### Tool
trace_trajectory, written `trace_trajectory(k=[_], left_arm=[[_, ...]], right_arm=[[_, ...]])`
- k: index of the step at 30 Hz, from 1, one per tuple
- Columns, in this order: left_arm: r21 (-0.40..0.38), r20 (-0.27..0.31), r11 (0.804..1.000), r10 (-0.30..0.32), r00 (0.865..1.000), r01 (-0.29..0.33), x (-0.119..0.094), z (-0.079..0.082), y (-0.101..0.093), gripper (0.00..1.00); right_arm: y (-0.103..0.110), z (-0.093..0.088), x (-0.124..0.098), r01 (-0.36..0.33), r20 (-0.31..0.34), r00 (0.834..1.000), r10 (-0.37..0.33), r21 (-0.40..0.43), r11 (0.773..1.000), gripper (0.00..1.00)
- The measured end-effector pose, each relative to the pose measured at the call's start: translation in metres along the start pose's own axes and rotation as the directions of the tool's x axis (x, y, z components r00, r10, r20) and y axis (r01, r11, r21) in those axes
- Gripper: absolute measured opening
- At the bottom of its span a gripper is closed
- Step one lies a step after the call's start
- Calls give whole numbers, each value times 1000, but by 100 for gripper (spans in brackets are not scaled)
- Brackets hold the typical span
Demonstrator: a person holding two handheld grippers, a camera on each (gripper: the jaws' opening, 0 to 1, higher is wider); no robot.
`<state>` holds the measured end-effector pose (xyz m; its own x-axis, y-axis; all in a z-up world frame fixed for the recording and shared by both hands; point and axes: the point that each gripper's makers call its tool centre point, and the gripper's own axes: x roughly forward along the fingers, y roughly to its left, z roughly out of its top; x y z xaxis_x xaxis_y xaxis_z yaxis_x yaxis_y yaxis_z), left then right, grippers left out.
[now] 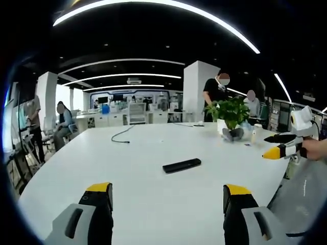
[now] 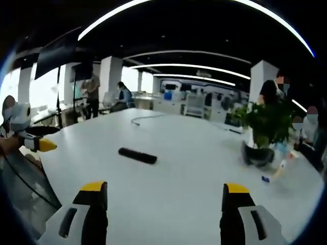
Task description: Press the specified remote control buttons in sequence, fully releasing each button before pressing the next.
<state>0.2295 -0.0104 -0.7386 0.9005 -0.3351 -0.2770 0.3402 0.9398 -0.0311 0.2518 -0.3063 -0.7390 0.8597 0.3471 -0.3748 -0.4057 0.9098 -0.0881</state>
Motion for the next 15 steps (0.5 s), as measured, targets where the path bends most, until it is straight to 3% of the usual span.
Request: trace_trajectory(k=[9,15], left_arm=[[9,-20,1000,17,1000,-17,0,-3,3,92],[10,-8,1000,30,1000,-30,-1,-2,5,92]], right_arm=[[-2,5,-2,3,29,1000,-3,19,1000,91],[0,0,0,-9,8,1000,9,18,1000,91]])
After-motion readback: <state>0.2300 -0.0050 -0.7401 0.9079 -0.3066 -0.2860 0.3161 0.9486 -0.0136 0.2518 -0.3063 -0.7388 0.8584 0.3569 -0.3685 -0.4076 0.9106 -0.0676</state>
